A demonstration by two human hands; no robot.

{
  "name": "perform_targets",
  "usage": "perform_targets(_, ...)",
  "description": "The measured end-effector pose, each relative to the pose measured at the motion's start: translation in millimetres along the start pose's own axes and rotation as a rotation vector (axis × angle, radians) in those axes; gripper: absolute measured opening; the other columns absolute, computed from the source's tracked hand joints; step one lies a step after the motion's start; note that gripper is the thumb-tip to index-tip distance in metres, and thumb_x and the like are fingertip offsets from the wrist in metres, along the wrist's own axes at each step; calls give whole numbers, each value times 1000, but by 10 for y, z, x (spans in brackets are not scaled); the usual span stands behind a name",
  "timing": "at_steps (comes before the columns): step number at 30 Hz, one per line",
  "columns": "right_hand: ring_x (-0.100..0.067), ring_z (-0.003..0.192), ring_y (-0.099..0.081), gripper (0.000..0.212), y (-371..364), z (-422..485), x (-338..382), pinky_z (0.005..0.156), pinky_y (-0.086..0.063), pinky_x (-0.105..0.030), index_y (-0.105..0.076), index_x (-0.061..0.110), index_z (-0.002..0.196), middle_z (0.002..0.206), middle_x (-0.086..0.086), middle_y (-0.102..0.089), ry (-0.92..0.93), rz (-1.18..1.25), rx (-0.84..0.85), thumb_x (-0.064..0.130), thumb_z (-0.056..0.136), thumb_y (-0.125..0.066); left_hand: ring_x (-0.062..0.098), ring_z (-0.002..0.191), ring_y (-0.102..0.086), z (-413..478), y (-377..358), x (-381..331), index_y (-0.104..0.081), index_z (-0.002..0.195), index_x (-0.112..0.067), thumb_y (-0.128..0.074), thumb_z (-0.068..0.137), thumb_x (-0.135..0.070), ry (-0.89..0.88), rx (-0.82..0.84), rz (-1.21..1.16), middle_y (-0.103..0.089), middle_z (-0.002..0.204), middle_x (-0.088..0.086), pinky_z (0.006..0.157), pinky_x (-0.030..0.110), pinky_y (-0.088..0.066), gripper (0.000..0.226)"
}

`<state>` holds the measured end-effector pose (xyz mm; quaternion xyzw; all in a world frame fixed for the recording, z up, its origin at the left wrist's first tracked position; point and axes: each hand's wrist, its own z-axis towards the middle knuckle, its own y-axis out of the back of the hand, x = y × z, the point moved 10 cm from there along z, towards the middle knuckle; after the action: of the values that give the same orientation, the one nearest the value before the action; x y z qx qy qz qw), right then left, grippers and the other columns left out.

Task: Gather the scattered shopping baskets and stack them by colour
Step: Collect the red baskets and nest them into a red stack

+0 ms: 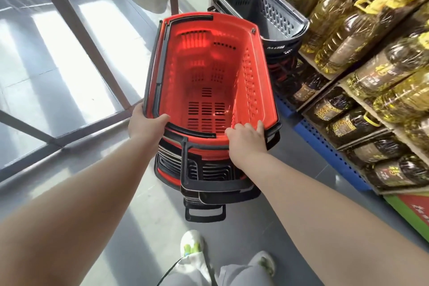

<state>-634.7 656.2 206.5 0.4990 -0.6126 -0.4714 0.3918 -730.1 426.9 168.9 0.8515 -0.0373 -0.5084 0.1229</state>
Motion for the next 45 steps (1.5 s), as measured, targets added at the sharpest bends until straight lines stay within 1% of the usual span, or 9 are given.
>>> perform_targets(5,-28,115,-47,33,102,288,-64,114,-10,-60,-59,21,110,107,-2,-62,52,-6,13,4,84,-47,26,86,-70,125,-107,-95,-50,106,-37,-71,65,-22,10,-49,-36,-65,96,-3,77,44,-60,48)
perform_targets(8,-28,116,-47,39,172,499,-138,114,-9,-59,-60,22,112,106,-1,-64,71,-7,13,1,84,-43,26,86,-69,234,-183,-161,-50,113,-32,-71,68,-22,20,-76,-29,-64,99,-1,77,44,-59,51)
perform_targets(12,-29,113,-48,28,258,820,-170,112,-13,-60,-60,21,109,104,-2,-64,157,-51,15,8,87,-48,30,91,-68,405,-259,-258,-51,118,-27,-71,67,-22,27,-128,-55,-64,103,3,82,46,-58,55)
perform_targets(17,-28,109,-50,27,455,1393,-217,112,-17,-60,-60,20,106,102,-3,-64,252,-96,12,7,87,-45,30,94,-67,671,-406,-452,-49,120,-28,-69,72,-20,43,-189,-118,-62,103,2,84,46,-57,52)
perform_targets(22,-25,109,-51,44,620,2054,-276,110,-19,-56,-59,23,120,104,-3,-64,341,-176,4,3,85,-40,30,92,-67,975,-570,-615,-48,119,-27,-66,75,-21,72,-267,-166,-60,97,-2,83,47,-58,48)
perform_targets(33,-27,113,-49,45,847,3096,-357,114,-16,-54,-59,23,118,107,-4,-64,472,-254,-14,2,83,-39,27,96,-64,1477,-912,-950,-47,124,-28,-63,68,-33,120,-408,-211,-63,99,-3,90,47,-54,59)
perform_targets(38,-28,115,-48,46,860,3268,-253,115,-13,-53,-56,25,120,112,-3,-62,468,-273,-6,2,83,-40,33,112,-59,1668,-891,-1002,-33,137,-30,-64,73,-40,160,-348,-156,-57,128,7,95,50,-50,72)
perform_targets(41,-30,122,-43,43,881,3351,-260,117,-9,-54,-49,27,125,121,-5,-58,423,-327,20,11,85,-49,37,120,-54,1759,-874,-1089,-25,142,-28,-60,83,-47,166,-274,-44,-50,139,10,98,53,-47,72)
perform_targets(45,-35,140,-17,77,782,3286,-290,116,3,-57,-36,22,136,143,-14,-35,186,-300,275,17,63,-59,42,122,-51,1891,-790,-1232,-18,143,-16,-42,91,-55,149,-73,308,-46,142,19,102,51,-43,69)
